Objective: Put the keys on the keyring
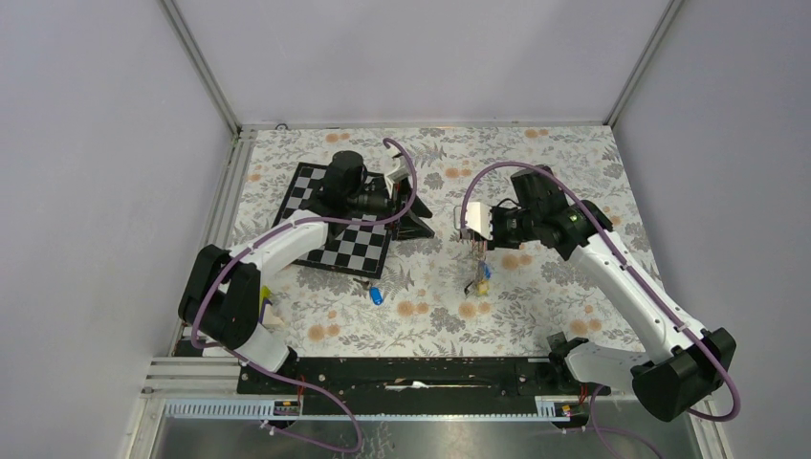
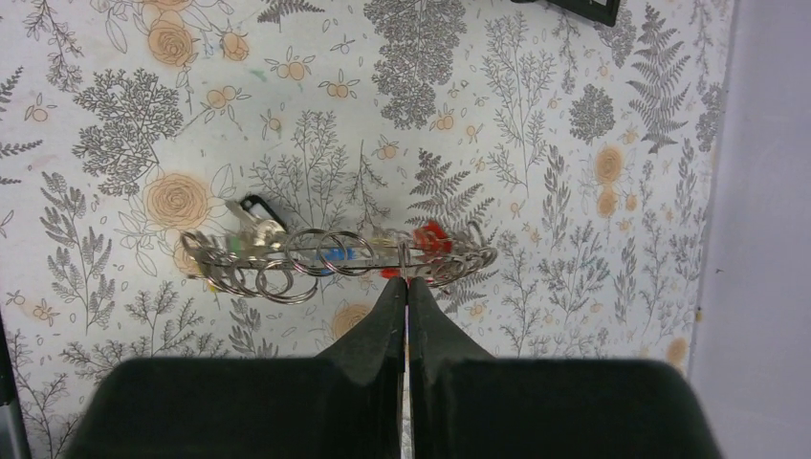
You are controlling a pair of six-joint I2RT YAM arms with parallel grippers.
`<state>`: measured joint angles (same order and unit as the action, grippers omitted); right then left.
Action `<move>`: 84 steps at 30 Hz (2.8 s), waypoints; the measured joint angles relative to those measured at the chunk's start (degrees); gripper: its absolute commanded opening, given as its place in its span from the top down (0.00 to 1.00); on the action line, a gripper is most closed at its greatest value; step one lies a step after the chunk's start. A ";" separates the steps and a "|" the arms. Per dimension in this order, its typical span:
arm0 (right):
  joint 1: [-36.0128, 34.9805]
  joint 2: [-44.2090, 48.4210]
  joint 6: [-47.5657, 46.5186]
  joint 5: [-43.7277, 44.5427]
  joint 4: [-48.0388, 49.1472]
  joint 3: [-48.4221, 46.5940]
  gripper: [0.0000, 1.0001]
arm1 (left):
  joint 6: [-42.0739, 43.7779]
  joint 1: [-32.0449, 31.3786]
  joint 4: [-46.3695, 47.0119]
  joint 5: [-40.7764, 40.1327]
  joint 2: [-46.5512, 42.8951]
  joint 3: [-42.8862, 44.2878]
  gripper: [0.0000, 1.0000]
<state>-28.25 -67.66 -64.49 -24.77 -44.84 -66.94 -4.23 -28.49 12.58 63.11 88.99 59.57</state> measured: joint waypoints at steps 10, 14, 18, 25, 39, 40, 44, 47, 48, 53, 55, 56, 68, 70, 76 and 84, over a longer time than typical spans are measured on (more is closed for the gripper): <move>-0.11 -0.24 3.69 -2.23 2.29 0.00 1.00 | 5.51 -2.75 -0.61 0.15 2.03 2.82 0.43; -0.17 -1.38 10.14 -5.70 3.74 0.00 1.00 | 5.57 -4.11 -0.76 0.94 3.39 4.94 0.57; -0.20 -2.78 16.85 -8.63 4.87 0.00 1.00 | 5.84 -5.20 -0.83 2.34 3.76 5.44 0.62; 0.26 -3.72 24.41 -13.90 6.40 0.00 1.00 | 8.81 -6.56 -3.02 4.28 3.76 5.49 0.67; 1.31 -3.76 28.44 -16.50 8.26 0.00 1.00 | 14.56 -8.81 -8.96 5.16 4.31 7.17 0.77; 1.31 -3.76 28.46 -16.50 8.26 0.04 1.00 | 14.67 -8.83 -9.09 5.18 4.42 7.30 0.79; 1.42 -3.76 28.44 -16.46 8.26 0.17 1.00 | 14.97 -8.87 -9.64 4.98 4.94 7.87 0.91; 1.42 -3.76 28.44 -16.44 8.31 0.37 1.00 | 15.13 -8.87 -10.08 4.74 5.05 7.93 1.00; 1.51 -3.76 28.46 -16.44 8.35 0.50 1.00 | 15.28 -8.90 -10.14 4.72 5.09 7.93 1.00; 2.21 -3.76 29.07 -16.94 8.85 1.11 0.81 | 16.48 -8.96 -10.38 4.46 5.27 7.93 1.00; 2.95 -3.76 29.97 -18.10 9.42 1.38 0.72 | 16.11 -8.85 -10.23 4.55 5.27 7.93 1.00; 3.76 -3.74 30.49 -19.08 9.81 1.46 0.69 | 15.54 -8.76 -9.77 4.61 5.27 7.91 1.00; 11.93 -2.67 34.86 -32.26 13.94 1.68 0.62 | -26.82 -8.00 39.89 5.88 7.19 -6.25 1.00; 12.13 -2.67 35.08 -33.68 14.32 1.84 0.61 | -29.90 -8.00 43.30 5.81 7.37 -6.25 1.00; 12.24 -2.67 35.50 -36.39 14.58 2.10 0.58 | -31.61 -8.00 45.81 5.11 7.34 -6.32 1.00; 12.31 -2.67 35.89 -37.24 14.75 2.12 0.58 | -30.71 -8.00 43.54 3.28 7.32 -6.43 1.00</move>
<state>-15.94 -70.32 -28.60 -62.02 -30.09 -64.82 -34.94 -36.49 56.12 66.39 96.31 53.15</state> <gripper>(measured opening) 0.422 0.017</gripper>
